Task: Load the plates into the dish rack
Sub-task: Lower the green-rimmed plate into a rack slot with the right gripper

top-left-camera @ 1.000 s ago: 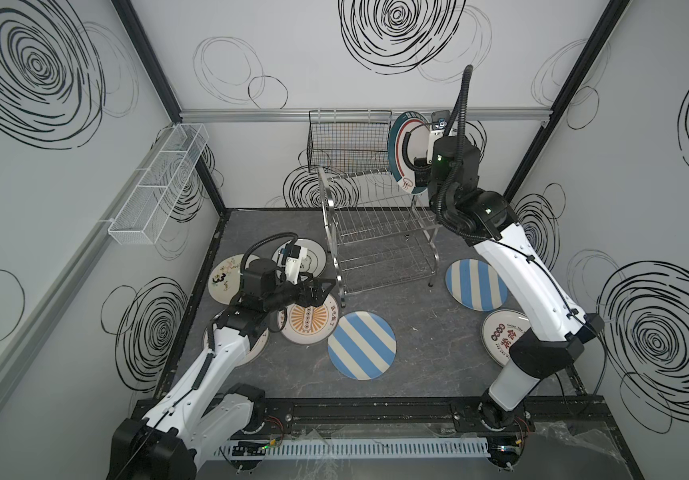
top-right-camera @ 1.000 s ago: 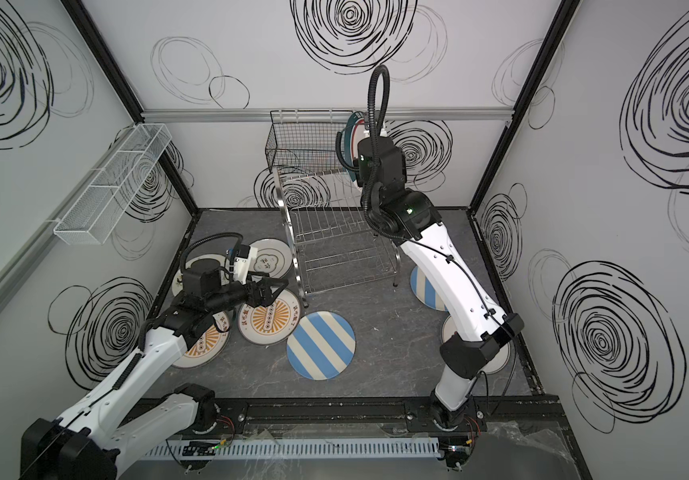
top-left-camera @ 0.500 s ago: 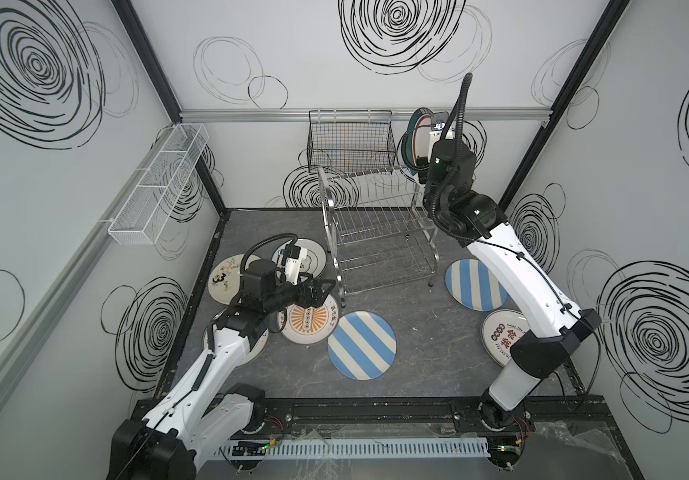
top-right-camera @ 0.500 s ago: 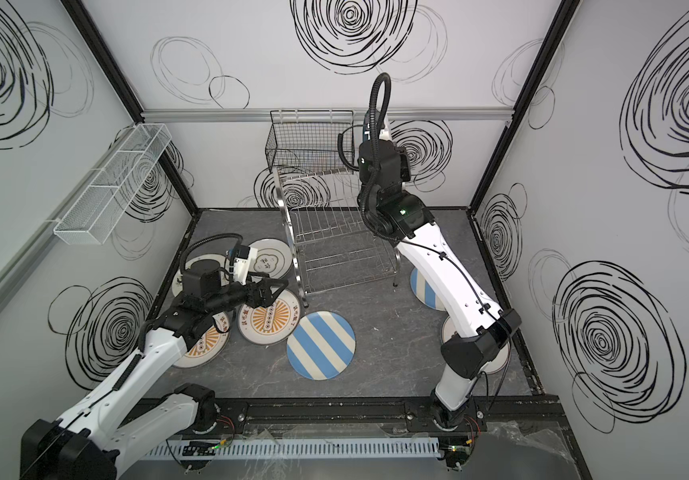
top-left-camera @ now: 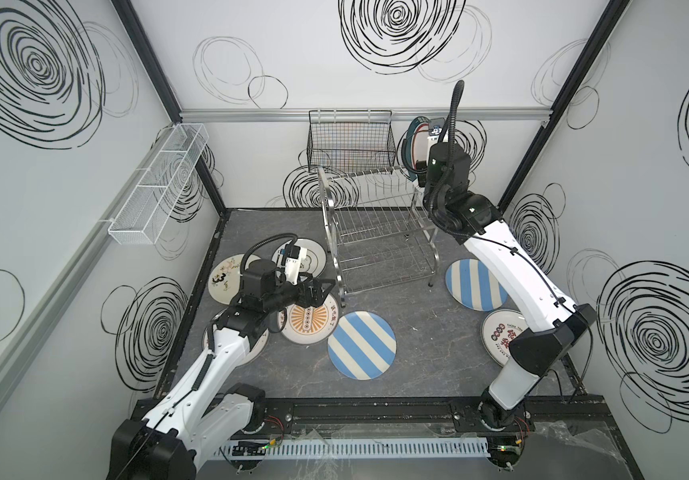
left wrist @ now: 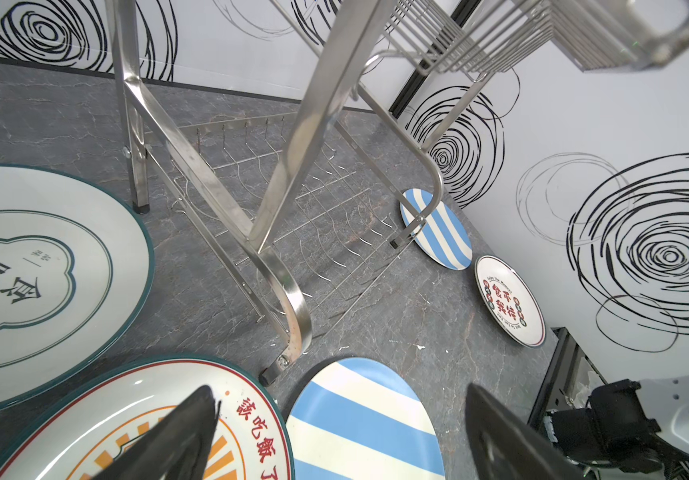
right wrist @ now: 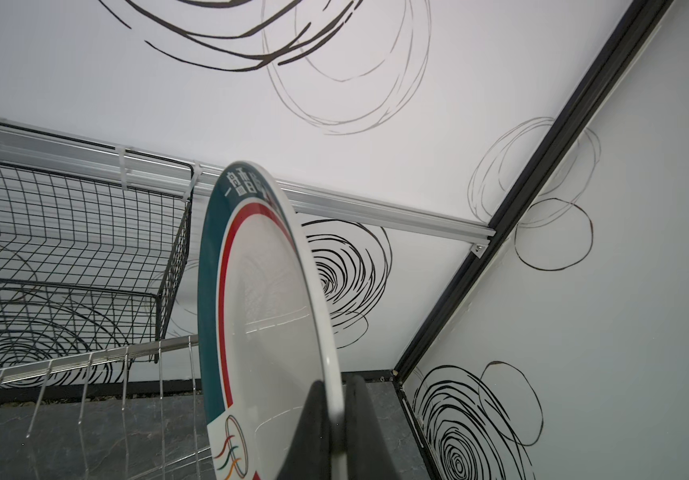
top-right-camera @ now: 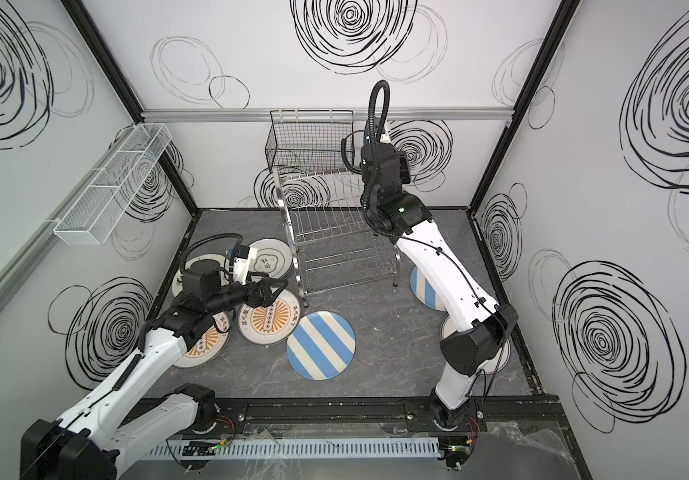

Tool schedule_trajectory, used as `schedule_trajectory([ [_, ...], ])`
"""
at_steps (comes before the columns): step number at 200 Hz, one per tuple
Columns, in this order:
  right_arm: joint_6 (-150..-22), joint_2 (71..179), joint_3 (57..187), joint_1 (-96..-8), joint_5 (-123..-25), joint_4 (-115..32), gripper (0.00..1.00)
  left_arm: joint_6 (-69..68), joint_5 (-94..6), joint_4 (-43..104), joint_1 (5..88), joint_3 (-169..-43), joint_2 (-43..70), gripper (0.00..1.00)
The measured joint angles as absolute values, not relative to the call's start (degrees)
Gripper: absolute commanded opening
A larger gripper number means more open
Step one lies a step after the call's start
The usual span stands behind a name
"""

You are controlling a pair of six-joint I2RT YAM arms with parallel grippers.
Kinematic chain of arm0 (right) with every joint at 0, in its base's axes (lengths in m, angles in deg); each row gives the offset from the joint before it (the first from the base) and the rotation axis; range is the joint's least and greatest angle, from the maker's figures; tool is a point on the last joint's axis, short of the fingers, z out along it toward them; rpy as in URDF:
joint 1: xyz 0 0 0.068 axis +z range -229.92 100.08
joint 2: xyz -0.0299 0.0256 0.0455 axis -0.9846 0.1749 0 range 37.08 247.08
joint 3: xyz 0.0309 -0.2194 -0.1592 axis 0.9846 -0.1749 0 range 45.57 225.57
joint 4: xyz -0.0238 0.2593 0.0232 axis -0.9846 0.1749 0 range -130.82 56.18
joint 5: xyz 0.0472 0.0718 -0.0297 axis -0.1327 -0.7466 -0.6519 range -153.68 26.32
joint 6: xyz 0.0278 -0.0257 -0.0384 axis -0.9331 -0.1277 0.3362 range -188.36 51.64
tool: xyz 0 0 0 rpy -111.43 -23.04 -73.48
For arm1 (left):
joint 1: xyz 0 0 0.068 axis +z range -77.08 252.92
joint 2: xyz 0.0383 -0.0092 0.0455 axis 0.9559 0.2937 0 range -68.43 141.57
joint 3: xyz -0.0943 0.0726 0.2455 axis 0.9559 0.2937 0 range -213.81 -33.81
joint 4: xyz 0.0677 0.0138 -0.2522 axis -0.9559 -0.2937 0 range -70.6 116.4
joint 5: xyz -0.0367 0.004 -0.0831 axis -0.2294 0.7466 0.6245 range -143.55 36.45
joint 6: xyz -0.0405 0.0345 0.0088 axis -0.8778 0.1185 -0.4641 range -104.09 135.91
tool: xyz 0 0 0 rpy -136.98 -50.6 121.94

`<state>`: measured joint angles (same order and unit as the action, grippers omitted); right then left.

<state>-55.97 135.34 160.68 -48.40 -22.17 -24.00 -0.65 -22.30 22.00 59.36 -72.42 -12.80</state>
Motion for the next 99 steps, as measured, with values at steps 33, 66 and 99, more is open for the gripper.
schedule_trajectory([
  [33,-56.1,135.8,160.2,-48.5,-22.4,-24.1,0.0,-0.6,-22.6,22.0,59.4,-72.3,-12.8,0.96],
  [66,-56.2,135.8,159.3,-49.0,-22.2,-24.9,0.0,-0.6,-22.7,22.0,59.4,-72.3,-12.8,0.96],
  [99,-56.8,135.8,156.6,-49.6,-22.2,-25.4,0.0,-0.6,-22.7,22.0,59.4,-72.3,-12.8,0.96],
])
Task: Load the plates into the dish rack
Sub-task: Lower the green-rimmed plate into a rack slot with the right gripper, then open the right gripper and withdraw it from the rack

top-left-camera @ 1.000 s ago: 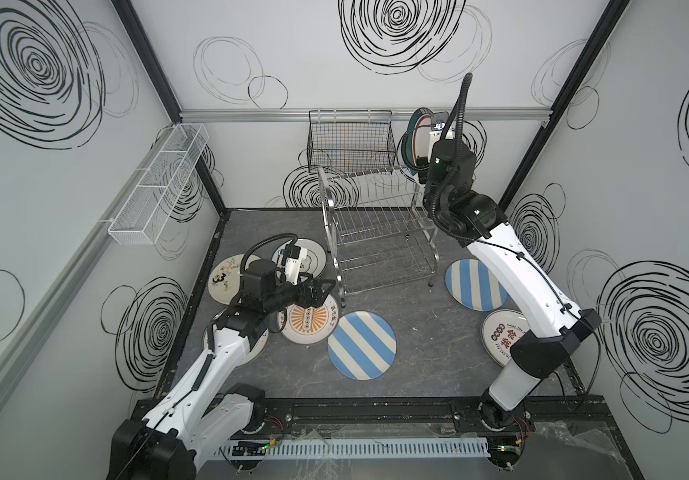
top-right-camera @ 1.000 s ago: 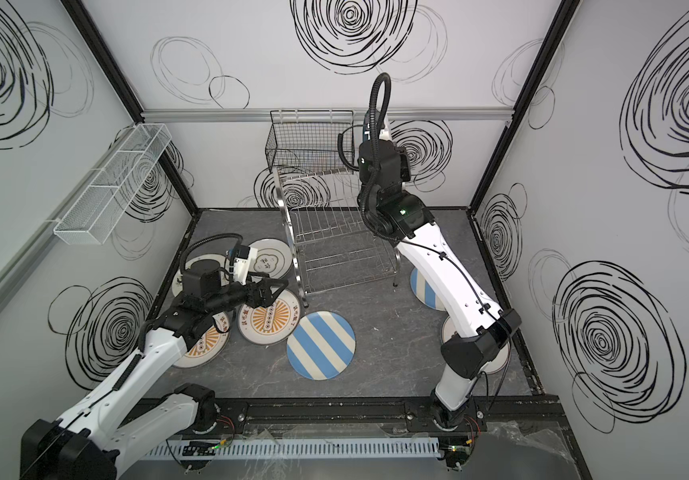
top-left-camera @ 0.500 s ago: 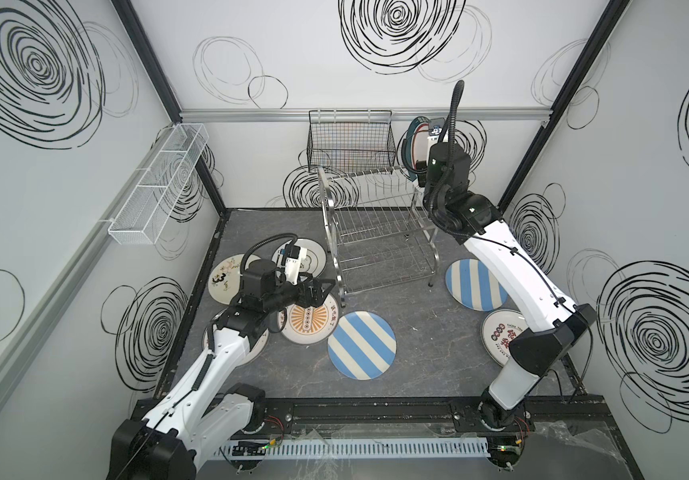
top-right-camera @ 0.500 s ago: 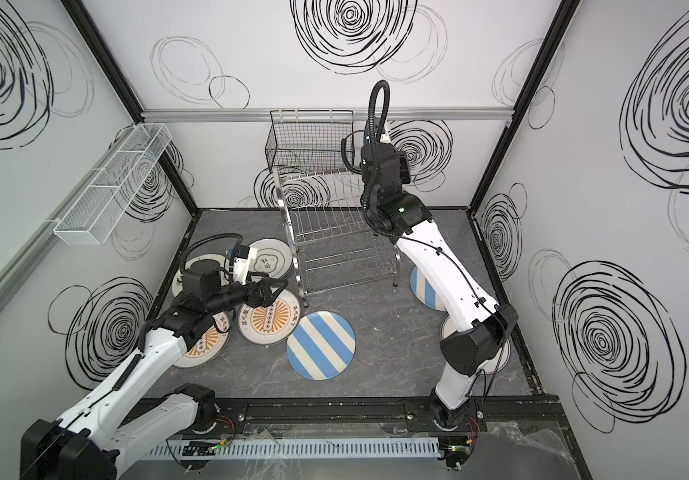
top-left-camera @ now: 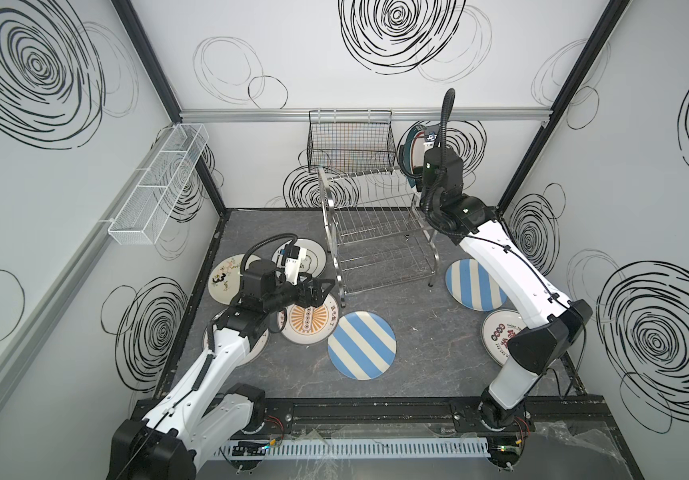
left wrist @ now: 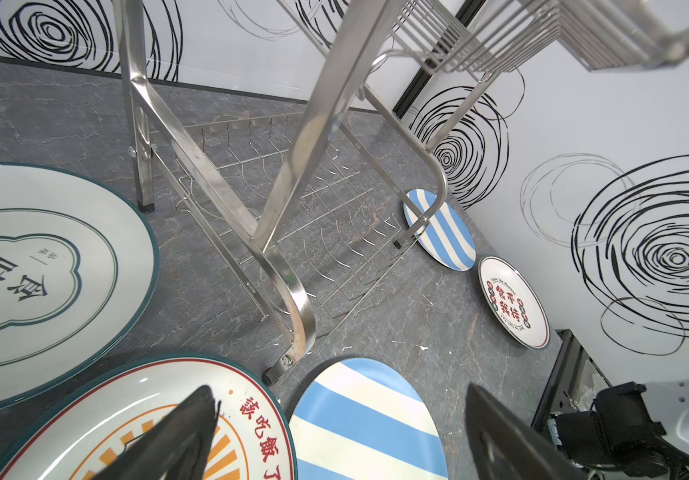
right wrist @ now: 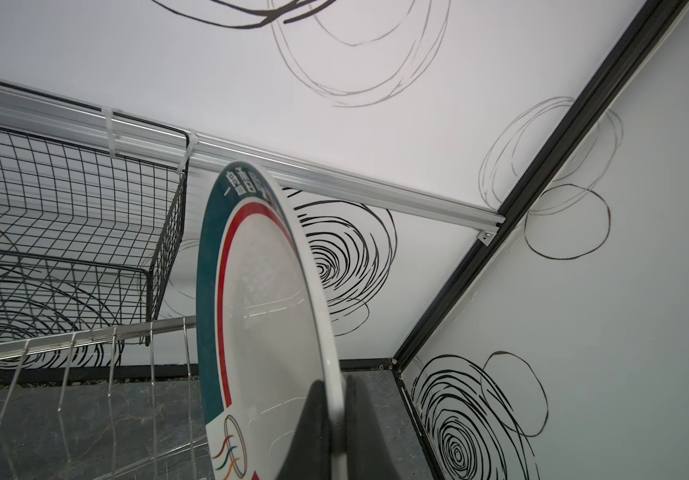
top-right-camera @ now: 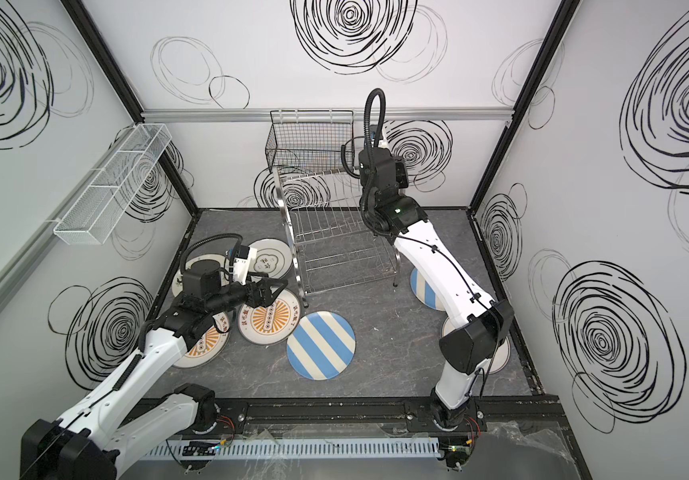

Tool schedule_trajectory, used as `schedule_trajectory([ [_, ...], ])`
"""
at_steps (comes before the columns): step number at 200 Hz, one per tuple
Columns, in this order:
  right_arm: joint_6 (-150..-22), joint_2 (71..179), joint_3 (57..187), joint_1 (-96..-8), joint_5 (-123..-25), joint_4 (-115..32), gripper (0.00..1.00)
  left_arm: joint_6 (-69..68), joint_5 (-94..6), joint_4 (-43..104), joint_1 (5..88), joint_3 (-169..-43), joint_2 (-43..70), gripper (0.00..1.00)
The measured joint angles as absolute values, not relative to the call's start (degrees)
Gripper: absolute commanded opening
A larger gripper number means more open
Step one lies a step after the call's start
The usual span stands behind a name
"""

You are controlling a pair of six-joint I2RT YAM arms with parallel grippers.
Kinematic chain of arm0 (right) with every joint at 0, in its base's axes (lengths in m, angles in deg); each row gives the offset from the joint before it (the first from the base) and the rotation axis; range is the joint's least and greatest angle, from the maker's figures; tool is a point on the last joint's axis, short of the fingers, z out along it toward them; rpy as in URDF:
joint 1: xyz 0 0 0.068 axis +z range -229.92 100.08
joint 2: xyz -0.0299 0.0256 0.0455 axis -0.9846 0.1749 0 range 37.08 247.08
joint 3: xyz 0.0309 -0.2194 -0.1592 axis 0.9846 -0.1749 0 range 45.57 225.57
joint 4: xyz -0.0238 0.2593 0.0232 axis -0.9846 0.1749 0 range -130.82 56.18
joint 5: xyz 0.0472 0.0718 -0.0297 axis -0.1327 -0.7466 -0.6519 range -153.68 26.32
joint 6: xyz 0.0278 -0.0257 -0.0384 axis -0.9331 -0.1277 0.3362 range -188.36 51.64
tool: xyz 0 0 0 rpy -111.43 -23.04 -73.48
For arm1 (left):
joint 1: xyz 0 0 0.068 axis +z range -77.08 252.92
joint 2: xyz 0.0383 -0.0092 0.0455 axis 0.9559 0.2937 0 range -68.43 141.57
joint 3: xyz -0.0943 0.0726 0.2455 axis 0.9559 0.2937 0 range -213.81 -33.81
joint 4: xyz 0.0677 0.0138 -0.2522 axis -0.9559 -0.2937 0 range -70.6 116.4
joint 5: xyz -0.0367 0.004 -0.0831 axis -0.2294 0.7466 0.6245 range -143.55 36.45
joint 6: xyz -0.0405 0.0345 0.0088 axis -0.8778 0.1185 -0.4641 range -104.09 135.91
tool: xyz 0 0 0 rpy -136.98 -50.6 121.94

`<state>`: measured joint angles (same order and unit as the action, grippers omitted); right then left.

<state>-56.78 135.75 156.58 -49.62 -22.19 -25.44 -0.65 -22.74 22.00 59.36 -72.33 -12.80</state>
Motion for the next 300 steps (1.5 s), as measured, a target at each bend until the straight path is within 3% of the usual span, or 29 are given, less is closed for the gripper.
schedule_trajectory([
  [91,-57.9,131.1,147.1,-49.6,-22.4,-30.4,0.0,-0.6,-22.8,22.0,59.4,-72.3,-12.8,0.96],
  [130,-58.1,127.9,142.0,-49.6,-22.6,-33.4,0.16,-0.6,-22.8,22.0,59.4,-72.3,-12.8,0.96],
  [177,-58.6,126.5,139.4,-49.8,-21.9,-33.9,0.26,-0.7,-22.9,22.0,59.4,-72.3,-12.8,0.96],
  [300,-59.4,126.0,140.8,-48.0,-22.0,-32.1,0.65,-1.0,-22.9,22.0,59.4,-72.2,-13.3,0.96],
])
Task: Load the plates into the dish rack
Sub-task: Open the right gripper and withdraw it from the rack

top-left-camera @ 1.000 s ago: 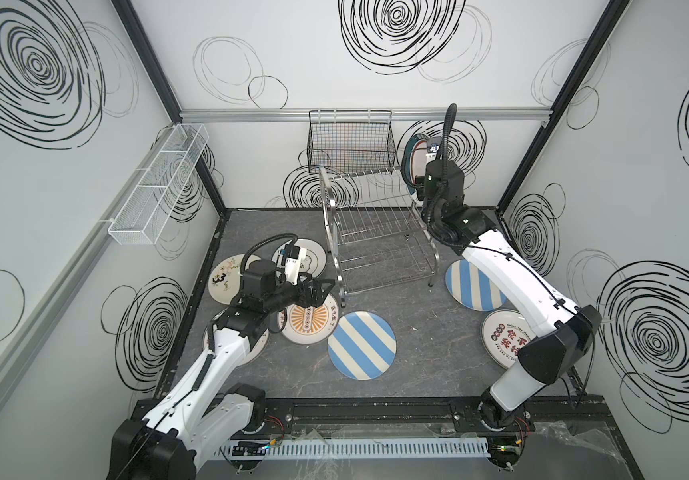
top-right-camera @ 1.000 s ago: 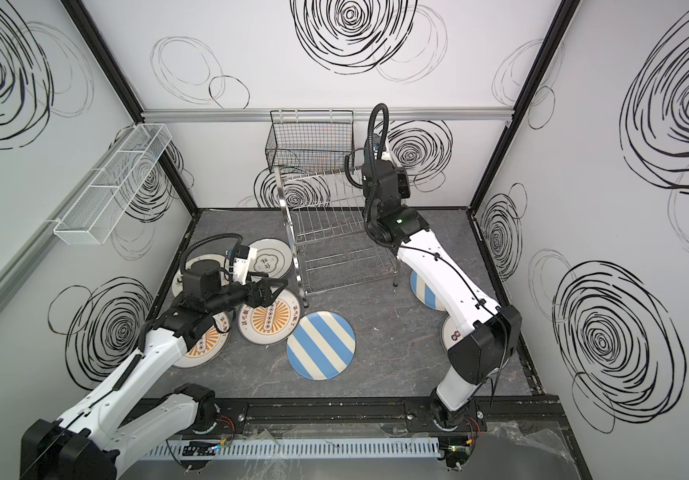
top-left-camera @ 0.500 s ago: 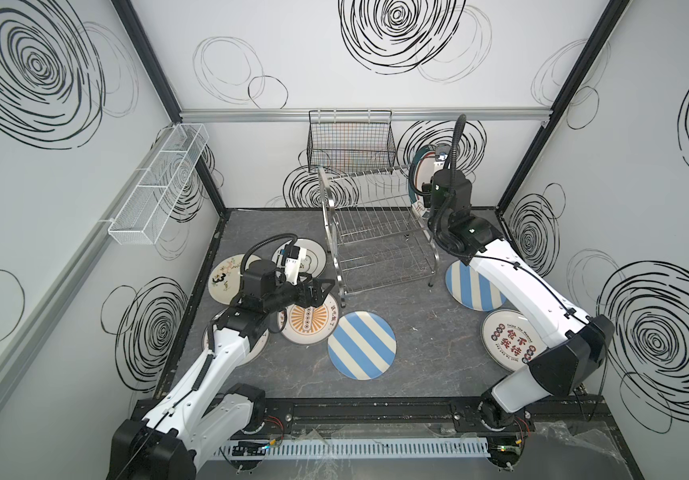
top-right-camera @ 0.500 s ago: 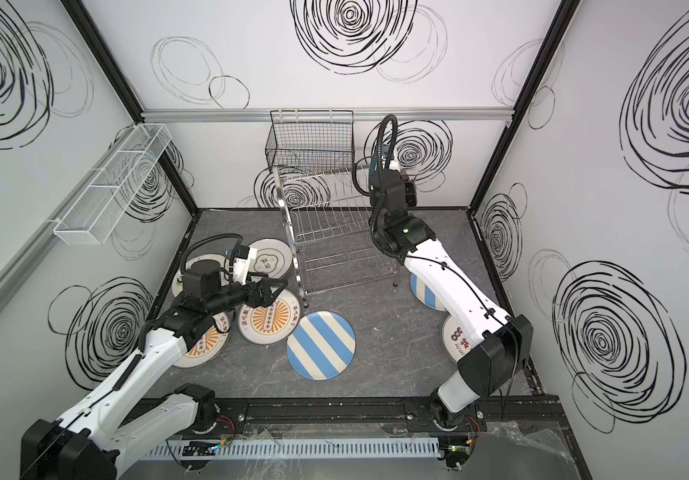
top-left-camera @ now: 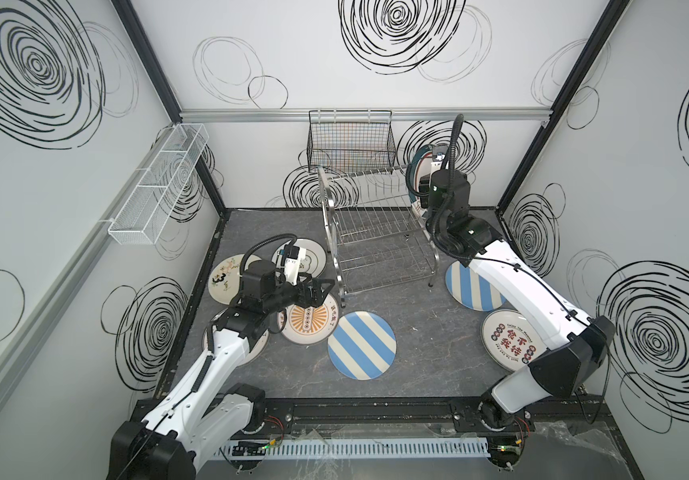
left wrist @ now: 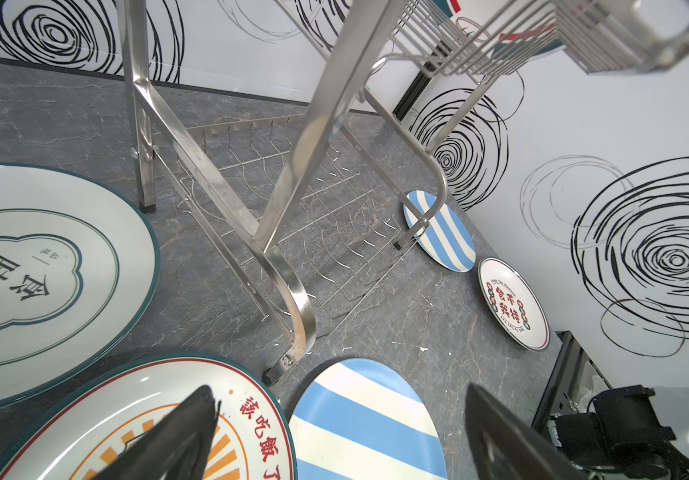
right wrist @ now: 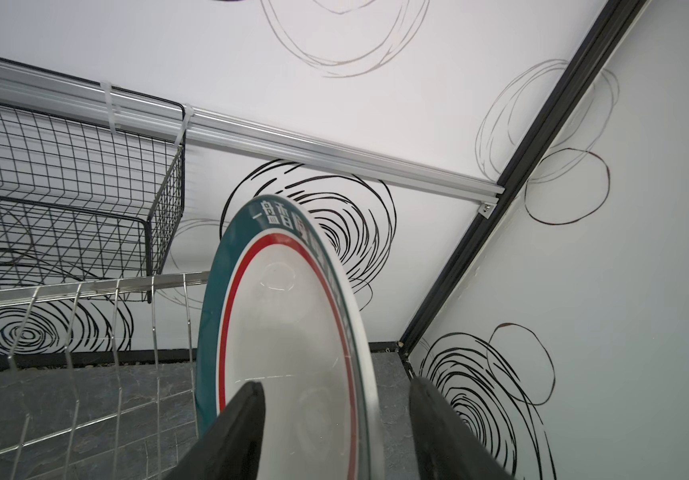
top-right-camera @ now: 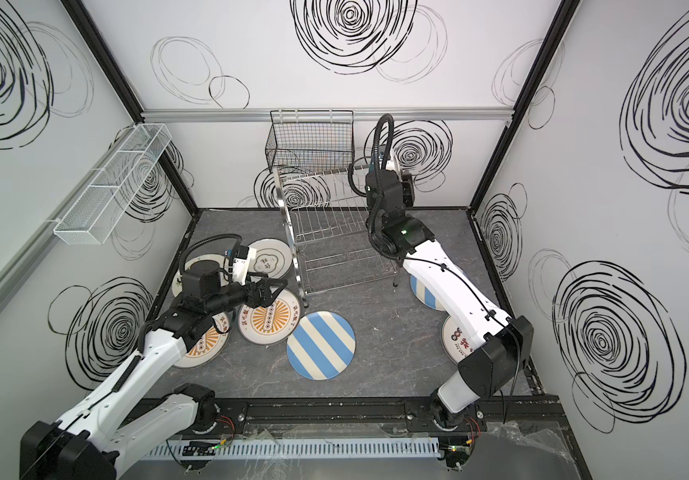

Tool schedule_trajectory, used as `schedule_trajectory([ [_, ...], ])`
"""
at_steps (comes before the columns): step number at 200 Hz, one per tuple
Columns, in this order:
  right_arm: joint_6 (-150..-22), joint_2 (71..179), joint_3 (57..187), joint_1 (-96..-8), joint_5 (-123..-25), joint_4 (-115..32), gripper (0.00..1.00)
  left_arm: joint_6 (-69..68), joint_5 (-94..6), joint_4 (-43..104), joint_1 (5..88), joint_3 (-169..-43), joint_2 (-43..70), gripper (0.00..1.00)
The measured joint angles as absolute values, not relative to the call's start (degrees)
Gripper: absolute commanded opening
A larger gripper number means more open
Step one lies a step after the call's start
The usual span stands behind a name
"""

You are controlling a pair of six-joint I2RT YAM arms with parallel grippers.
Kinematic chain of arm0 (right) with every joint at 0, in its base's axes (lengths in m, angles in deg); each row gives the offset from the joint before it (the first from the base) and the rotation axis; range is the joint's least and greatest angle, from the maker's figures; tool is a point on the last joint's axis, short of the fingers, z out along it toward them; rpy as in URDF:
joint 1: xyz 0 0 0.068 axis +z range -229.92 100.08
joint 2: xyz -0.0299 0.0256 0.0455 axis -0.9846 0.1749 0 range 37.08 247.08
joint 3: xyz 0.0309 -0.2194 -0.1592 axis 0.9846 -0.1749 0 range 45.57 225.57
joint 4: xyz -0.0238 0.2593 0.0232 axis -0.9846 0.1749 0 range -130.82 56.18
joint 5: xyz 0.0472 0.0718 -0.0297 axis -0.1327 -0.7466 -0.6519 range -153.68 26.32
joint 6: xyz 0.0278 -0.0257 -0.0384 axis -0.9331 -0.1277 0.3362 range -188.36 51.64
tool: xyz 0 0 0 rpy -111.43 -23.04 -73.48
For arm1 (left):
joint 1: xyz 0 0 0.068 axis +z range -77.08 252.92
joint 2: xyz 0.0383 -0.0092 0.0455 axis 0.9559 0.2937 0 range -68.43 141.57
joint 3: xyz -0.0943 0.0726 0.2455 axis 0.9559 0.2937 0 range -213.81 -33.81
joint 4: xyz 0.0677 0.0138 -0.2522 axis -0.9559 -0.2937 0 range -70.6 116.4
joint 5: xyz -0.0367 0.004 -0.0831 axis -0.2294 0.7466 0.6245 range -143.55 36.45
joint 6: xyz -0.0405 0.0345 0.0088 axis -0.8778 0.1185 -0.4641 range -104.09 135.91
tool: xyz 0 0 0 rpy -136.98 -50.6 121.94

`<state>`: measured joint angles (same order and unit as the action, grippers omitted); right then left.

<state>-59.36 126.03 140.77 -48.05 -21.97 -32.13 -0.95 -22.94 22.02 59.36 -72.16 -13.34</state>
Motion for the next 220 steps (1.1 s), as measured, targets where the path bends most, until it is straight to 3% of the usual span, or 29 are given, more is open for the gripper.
schedule_trajectory([
  [42,-60.4,126.0,147.0,-46.3,-22.3,-27.1,0.78,-1.4,-23.0,22.3,59.4,-71.7,-13.6,0.96],
  [95,-62.6,124.4,154.5,-43.1,-23.3,-19.2,0.83,-1.7,-23.0,22.3,59.4,-71.6,-13.9,0.96],
  [123,-66.2,120.1,154.8,-39.7,-28.7,-13.9,0.85,-1.8,-23.7,22.3,59.4,-71.5,-14.5,0.96],
  [220,-83.7,96.3,121.7,-36.3,-55.9,-10.2,0.84,-1.9,-27.8,21.8,59.4,-71.3,-16.8,0.96],
])
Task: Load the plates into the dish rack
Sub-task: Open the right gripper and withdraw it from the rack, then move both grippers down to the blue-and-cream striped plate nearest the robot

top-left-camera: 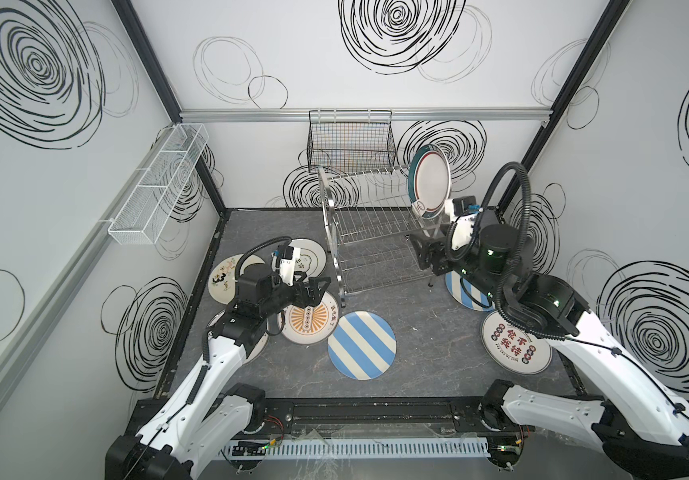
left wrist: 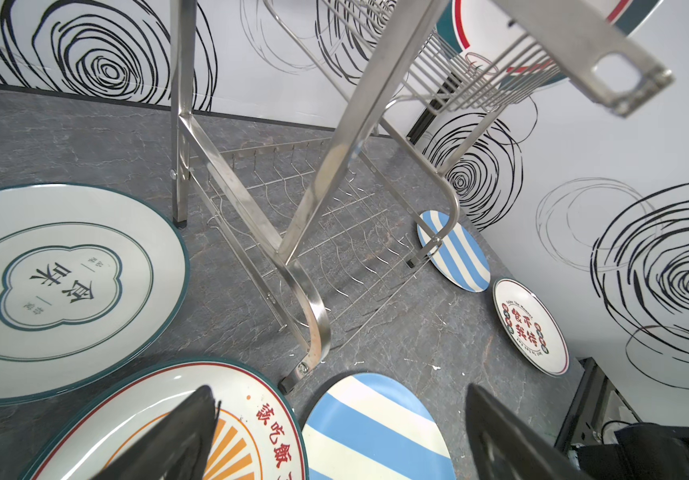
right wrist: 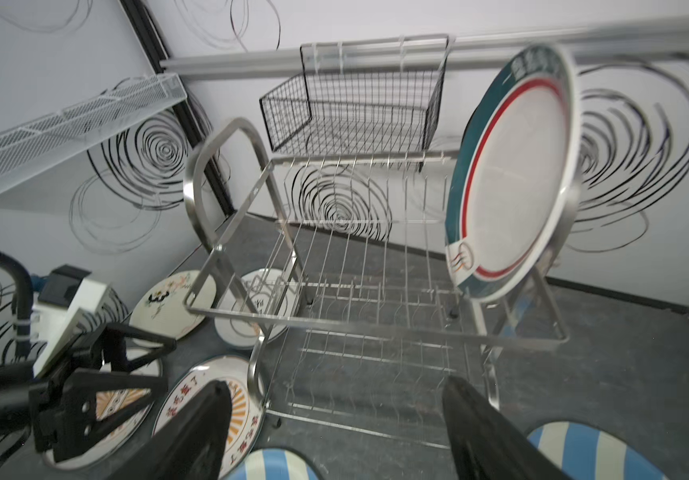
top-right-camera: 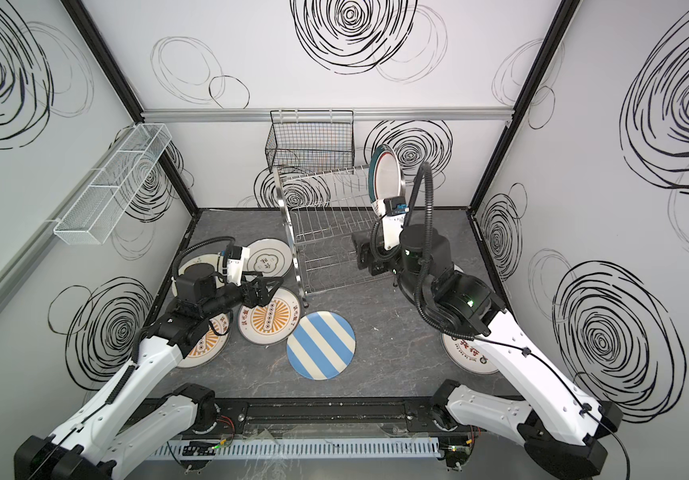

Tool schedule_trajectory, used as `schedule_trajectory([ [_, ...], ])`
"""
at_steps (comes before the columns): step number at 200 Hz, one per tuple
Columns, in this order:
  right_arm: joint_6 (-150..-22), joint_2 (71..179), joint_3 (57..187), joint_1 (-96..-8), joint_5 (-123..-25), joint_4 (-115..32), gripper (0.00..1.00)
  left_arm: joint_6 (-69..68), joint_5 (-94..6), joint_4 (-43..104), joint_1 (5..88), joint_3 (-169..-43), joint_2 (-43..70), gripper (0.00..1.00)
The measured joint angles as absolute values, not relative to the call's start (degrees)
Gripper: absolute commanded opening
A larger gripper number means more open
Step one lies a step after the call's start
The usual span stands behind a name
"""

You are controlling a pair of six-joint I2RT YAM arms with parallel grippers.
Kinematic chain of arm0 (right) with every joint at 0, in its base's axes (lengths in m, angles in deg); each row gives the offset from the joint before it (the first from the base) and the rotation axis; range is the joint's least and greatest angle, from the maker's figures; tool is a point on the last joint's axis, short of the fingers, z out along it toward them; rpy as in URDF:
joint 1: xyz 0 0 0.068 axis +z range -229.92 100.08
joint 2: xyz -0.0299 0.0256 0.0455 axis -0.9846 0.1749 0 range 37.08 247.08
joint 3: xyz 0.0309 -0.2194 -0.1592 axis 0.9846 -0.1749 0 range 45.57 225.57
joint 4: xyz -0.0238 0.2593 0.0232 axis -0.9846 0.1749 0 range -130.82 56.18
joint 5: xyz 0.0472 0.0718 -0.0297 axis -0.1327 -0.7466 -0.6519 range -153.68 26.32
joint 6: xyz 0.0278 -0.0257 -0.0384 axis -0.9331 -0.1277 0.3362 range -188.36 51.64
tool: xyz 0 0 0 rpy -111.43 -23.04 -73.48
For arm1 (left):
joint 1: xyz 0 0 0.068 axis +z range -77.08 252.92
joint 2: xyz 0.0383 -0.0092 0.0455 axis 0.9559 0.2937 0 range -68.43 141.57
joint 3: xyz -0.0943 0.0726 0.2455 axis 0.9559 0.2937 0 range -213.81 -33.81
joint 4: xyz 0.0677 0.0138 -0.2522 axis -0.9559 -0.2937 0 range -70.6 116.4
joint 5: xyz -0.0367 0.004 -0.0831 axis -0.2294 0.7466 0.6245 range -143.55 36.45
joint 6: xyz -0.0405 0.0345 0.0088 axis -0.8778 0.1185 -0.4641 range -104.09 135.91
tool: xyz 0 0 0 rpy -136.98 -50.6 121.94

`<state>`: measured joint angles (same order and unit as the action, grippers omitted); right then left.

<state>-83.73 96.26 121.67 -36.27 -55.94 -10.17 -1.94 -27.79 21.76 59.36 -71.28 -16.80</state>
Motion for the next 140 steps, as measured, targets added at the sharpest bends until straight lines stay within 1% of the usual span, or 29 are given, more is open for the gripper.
schedule_trajectory([
  [45,-89.2,91.4,105.8,-35.6,-61.9,-10.0,0.82,-2.0,-30.1,20.6,59.4,-71.3,-16.8,0.96],
  [76,-93.4,87.8,94.5,-35.2,-65.5,-12.7,0.82,-2.2,-33.1,19.2,58.2,-71.3,-16.7,0.96],
  [109,-97.6,87.5,84.8,-35.2,-69.5,-16.7,0.83,-6.7,-38.4,18.8,53.9,-68.8,-17.0,0.96],
  [140,-99.9,88.4,78.7,-35.9,-72.5,-21.4,0.84,-12.2,-46.7,16.6,46.0,-64.6,-18.3,0.96],
])
